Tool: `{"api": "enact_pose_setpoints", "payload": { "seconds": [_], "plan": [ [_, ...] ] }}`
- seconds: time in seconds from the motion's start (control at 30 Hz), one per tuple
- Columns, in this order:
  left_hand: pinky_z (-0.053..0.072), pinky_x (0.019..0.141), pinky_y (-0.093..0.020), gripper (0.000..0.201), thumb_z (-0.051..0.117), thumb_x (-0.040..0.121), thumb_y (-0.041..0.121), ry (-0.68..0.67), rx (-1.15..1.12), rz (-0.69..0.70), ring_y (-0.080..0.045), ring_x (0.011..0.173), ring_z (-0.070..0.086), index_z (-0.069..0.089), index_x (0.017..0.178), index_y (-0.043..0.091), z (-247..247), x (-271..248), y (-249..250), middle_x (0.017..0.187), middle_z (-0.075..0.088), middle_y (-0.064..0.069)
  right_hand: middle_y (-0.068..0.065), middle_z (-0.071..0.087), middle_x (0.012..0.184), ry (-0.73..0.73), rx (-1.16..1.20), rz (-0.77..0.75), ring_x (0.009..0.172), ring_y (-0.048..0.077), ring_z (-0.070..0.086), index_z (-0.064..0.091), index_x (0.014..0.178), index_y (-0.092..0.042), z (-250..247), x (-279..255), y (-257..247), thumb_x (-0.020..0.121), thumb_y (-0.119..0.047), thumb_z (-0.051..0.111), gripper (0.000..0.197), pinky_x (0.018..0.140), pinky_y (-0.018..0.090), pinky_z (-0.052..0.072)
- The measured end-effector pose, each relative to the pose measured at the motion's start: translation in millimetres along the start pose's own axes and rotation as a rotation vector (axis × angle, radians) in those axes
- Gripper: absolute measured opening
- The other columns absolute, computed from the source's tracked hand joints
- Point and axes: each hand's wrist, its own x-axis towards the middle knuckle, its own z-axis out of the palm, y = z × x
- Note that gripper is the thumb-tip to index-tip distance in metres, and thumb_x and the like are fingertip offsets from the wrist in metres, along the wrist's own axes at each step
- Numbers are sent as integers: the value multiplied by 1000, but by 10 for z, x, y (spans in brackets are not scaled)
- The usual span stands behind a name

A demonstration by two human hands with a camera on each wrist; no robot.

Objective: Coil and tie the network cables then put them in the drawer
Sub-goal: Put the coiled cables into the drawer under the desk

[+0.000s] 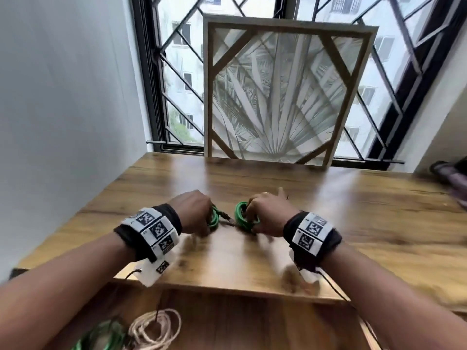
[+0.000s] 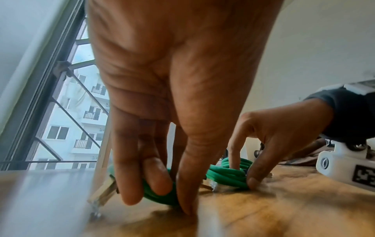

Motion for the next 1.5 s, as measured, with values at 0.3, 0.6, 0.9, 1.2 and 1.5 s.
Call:
{"api": "enact_pose_setpoints", "payload": {
  "seconds": [0.3,0.6,0.9,1.2,1.5],
  "plan": [
    [37,49,-13,17,88,76,42,80,-247,169,2,63,66,79,74,27,-452,-1307,209,61,71,10,-16,72,91,171,9,-300,92,15,65,75,91,-39,-250,-937,-194,80,-55,67,21,83,39,50],
    [48,69,-25,27,77,82,49,-253,-212,306,-11,79,63,73,90,23,-32,-2144,638,83,70,5,-17,66,96,-154,43,-424,88,6,60,70,93,-36,0,-1935,-669,78,-55,60,26,62,28,46],
    [58,70,-36,21,59,94,9,-326,75,305,-34,90,73,76,106,9,496,-1713,1125,97,74,-11,4,68,101,-195,-60,-331,89,33,69,72,97,-22,855,-1522,-902,87,-30,65,14,62,35,44],
    [55,75,-33,23,65,97,22,-536,165,294,-32,99,74,74,114,8,461,-1749,976,109,75,-11,-5,70,78,-47,326,-327,71,17,65,73,79,-24,521,-1552,-730,83,-32,69,10,63,34,53],
    [51,87,-25,53,62,91,70,-180,-153,208,4,112,60,54,138,47,-172,-1789,530,120,68,27,3,70,111,142,361,194,102,23,64,73,118,-14,-135,-523,337,87,-45,78,44,86,31,50]
  ]
}}
